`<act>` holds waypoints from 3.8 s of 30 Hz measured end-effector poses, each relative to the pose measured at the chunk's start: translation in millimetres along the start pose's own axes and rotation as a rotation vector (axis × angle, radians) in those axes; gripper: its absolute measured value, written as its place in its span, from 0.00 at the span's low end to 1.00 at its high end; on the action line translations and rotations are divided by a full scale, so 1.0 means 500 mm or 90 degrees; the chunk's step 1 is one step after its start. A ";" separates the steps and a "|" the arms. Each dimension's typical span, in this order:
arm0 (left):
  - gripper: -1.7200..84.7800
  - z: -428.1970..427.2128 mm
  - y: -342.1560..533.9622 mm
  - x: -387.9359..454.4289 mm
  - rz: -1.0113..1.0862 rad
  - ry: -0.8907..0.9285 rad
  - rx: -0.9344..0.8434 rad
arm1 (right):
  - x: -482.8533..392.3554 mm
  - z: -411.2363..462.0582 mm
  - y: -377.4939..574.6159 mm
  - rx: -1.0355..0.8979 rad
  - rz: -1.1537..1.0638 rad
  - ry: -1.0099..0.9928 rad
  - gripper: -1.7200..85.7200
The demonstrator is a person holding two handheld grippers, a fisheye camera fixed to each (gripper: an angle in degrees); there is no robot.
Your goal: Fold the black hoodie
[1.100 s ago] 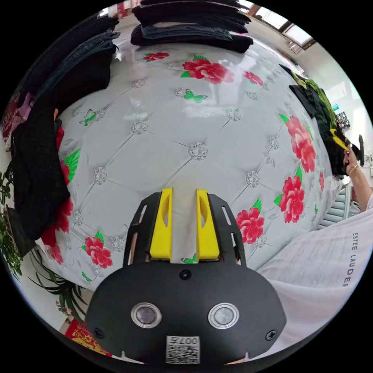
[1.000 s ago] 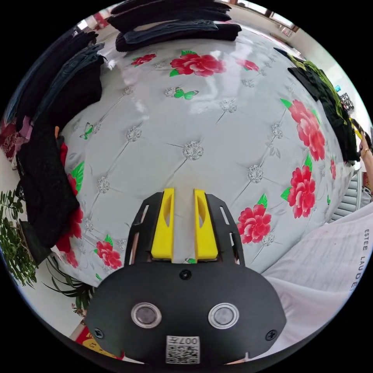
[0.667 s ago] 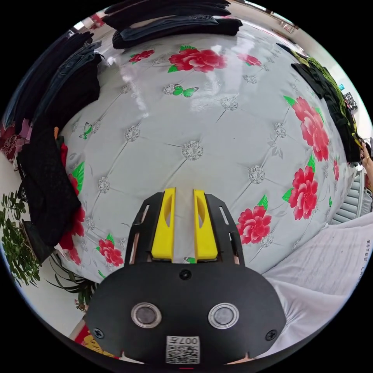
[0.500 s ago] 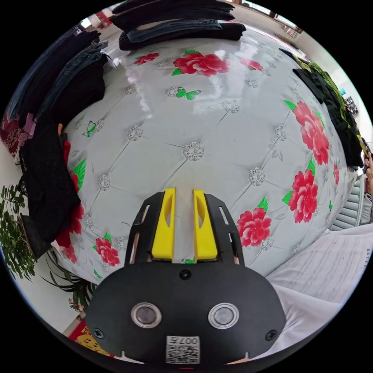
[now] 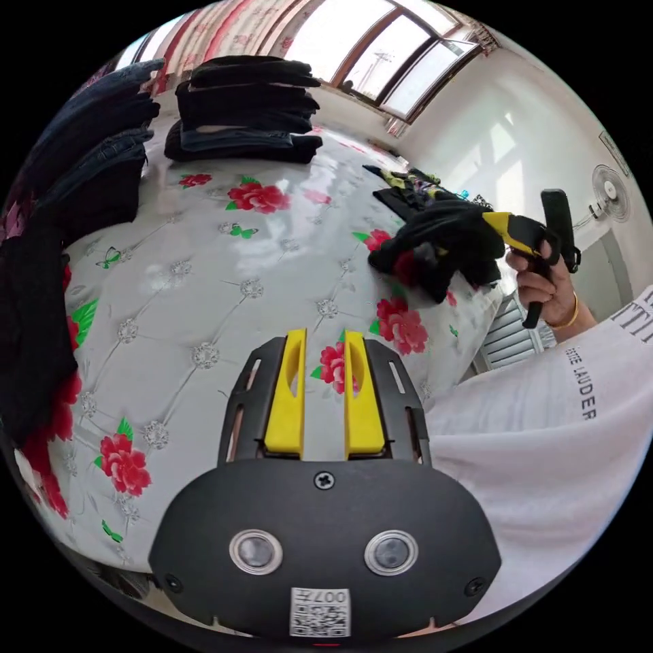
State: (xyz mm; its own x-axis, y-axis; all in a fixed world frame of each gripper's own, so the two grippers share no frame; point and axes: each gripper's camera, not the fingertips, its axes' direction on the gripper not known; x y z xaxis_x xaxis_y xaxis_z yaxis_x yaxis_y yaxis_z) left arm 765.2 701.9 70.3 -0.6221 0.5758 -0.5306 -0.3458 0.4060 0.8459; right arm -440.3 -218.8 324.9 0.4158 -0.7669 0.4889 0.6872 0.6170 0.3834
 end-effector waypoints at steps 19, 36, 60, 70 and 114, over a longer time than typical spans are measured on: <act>0.13 -0.519 0.245 -0.138 -0.111 -0.229 0.073 | -0.050 0.163 0.001 -0.057 0.008 0.219 0.10; 0.02 -0.457 0.238 0.035 -0.041 0.019 -0.070 | 0.084 0.111 0.000 -0.036 0.167 0.104 0.02; 0.01 -1.415 0.212 0.384 0.427 0.300 0.917 | -0.841 -0.874 0.377 0.774 -0.625 0.066 0.02; 0.10 -1.124 -0.225 0.197 -0.062 -0.112 0.426 | -0.361 -0.647 -0.155 0.349 -0.135 0.229 0.09; 0.09 -0.826 -0.219 -0.284 -0.388 -0.465 0.224 | 0.234 0.337 -0.855 -0.088 -0.062 0.396 0.09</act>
State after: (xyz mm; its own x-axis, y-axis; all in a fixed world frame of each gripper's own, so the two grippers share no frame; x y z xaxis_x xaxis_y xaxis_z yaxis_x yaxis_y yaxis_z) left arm 601.3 282.8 75.0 0.2141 0.4461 -0.8690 -0.1613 0.8936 0.4189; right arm -785.7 -542.8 350.2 0.5865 -0.8031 -0.1048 0.7926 0.5425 0.2785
